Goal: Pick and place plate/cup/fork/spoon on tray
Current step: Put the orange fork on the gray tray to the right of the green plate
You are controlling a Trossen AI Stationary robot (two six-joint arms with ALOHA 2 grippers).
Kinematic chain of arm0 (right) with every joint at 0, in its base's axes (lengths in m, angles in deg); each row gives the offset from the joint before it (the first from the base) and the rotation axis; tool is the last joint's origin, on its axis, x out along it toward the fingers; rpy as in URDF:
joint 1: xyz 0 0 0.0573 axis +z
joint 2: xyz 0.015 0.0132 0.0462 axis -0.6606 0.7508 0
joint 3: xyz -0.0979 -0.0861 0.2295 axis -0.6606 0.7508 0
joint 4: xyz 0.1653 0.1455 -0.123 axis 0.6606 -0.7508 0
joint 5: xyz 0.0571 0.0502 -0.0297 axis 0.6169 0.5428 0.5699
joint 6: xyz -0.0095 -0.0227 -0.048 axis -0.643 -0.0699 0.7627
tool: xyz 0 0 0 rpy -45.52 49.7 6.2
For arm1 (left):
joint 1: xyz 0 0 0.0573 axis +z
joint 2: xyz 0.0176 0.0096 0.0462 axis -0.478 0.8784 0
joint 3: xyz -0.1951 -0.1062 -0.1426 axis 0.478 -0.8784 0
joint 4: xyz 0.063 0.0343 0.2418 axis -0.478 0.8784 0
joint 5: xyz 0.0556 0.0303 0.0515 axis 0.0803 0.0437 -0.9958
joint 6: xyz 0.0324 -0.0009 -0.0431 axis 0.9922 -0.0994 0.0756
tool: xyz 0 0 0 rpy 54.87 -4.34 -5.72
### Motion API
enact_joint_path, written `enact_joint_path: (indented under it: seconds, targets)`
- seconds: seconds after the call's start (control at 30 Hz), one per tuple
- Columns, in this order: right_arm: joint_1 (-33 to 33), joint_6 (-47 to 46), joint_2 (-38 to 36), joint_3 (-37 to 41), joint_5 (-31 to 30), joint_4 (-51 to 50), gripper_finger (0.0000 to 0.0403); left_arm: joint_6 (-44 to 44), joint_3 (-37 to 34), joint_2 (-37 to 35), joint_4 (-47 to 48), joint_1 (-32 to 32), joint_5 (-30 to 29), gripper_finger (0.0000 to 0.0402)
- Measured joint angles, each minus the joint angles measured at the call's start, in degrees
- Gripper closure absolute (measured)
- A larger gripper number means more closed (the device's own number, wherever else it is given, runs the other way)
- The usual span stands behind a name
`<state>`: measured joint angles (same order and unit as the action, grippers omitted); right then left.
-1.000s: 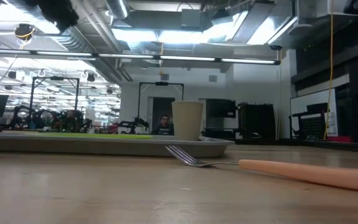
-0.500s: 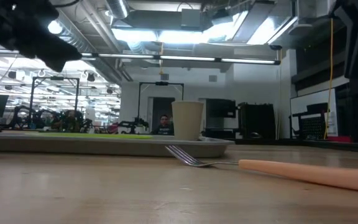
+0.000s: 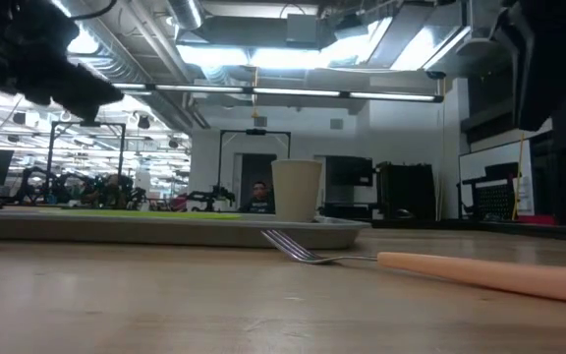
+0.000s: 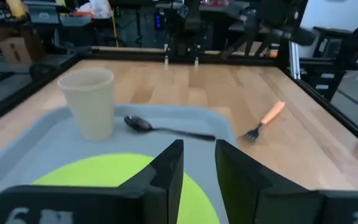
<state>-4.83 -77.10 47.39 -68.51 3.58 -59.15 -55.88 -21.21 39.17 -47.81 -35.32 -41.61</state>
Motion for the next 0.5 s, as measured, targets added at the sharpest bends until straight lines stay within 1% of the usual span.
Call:
enact_joint_path:
  seconds: [0.1, 0.23, 0.5]
  targets:
    - [-1.0, 0.4, 0.0, 0.0, 0.4, 0.5, 0.0343, -1.5, -2.1, -1.3, -0.3, 0.0, -0.4, 0.0315]
    - [-1.6, 0.7, 0.0, 0.0, 0.4, 0.7, 0.0343, -4.2, -2.8, -1.9, -1.4, 0.0, -3.0, 0.0315]
    - [-2.2, 3.5, 0.0, 0.0, 0.4, 1.0, 0.0343, -4.4, -2.8, -1.9, -1.4, 0.0, -3.0, 0.0315]
